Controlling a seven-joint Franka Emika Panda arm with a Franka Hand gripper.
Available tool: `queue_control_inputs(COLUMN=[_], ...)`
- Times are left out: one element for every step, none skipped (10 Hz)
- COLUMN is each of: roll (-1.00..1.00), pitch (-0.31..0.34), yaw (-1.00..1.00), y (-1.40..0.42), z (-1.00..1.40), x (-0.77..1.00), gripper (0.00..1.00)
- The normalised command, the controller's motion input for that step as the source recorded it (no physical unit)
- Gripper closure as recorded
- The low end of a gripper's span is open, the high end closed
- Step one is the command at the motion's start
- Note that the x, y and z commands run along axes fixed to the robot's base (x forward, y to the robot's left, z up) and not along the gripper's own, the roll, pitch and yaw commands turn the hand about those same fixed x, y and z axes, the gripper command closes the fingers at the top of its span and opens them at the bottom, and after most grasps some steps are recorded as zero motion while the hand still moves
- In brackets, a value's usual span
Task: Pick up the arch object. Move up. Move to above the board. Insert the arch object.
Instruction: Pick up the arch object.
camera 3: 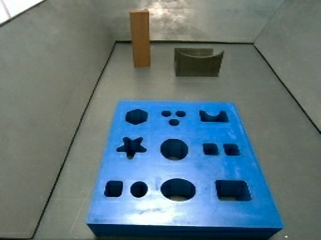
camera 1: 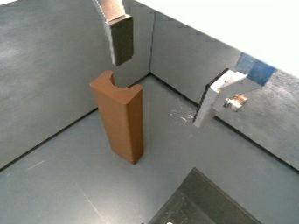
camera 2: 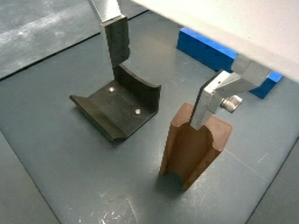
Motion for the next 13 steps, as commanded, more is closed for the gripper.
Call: queue_control_inputs(roll=[-0.03,-0.04,0.00,0.00,0.06,0.00,0.00,0.00,0.00,0.00,0.01,0.08,0.21], pitch=[-0.057,-0.057,-0.076,-0.121,-0.119,-0.196,-0.216,-0.219,-0.196,-0.164,-0.153,-0.104,-0.067], yaw=[0.00,0.05,0.30,0.50,0.57,0.53,0.42,0.21,0.13,0.13,0.13,0.16,0.18], y=[0.00,-0.03,-0.13,-0.23,-0.24,-0.28,-0.20,0.00,0.04,0.12,0.00,0.00,0.00], z=[0.00,-0.13,-0.15,-0.16,-0.17,-0.15,-0.17,-0.09,-0.02,-0.08,-0.28,-0.48,-0.62], x=[-0.08,-0.49,-0.63,-0.62,-0.65,-0.40,0.00,0.33,0.46,0.27,-0.02,-0.08,-0.19], gripper=[0.00,0.00,0.00,0.00,0.00,0.00,0.00,0.00,0.00,0.00,0.00,0.00,0.00])
